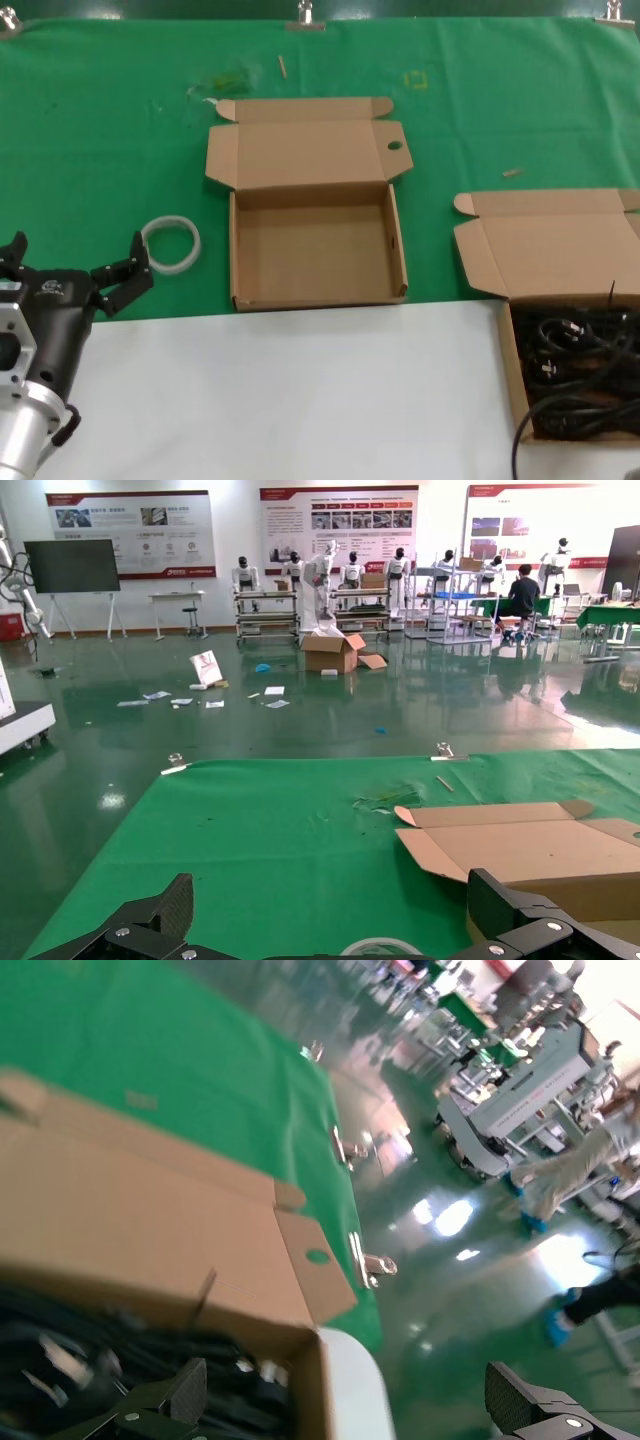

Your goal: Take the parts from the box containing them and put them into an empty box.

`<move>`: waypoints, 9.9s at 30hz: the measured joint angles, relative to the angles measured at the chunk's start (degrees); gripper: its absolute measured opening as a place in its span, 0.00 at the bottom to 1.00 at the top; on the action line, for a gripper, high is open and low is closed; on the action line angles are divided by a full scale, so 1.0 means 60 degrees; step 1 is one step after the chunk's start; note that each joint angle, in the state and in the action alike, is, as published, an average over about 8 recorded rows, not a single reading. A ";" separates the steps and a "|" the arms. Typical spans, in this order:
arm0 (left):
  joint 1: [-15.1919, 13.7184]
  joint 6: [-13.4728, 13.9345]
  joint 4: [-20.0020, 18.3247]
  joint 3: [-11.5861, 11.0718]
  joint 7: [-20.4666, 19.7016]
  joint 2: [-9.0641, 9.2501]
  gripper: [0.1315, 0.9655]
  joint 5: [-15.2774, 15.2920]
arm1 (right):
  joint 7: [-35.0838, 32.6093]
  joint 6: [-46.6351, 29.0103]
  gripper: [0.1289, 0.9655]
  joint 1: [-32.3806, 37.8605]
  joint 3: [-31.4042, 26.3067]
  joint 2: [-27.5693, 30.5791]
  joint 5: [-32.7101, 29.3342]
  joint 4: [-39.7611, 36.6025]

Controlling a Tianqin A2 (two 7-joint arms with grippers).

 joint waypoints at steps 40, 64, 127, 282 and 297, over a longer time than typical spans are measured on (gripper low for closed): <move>0.0000 0.0000 0.0000 0.0000 -0.0003 0.0000 1.00 0.0002 | -1.0956 0.0794 1.00 0.1978 0.2818 -0.1110 0.2976 -0.0904; 0.0000 0.0000 0.0000 0.0000 -0.0003 0.0000 1.00 0.0002 | -1.0226 0.0509 1.00 0.2109 0.1926 -0.1423 0.2976 -0.1731; 0.0000 0.0000 0.0000 0.0000 -0.0003 0.0000 1.00 0.0000 | -1.0117 0.0301 0.09 0.1835 0.1154 -0.1647 0.2977 -0.1641; 0.0000 0.0000 0.0000 0.0000 0.0000 0.0000 1.00 -0.0002 | 1.0277 -0.7665 1.00 0.0345 0.0330 -0.1486 -0.5670 -0.1531; 0.0000 0.0000 0.0000 0.0000 0.0000 0.0000 1.00 -0.0002 | 1.0508 -0.7786 1.00 0.0281 0.0432 -0.1486 -0.5818 -0.1527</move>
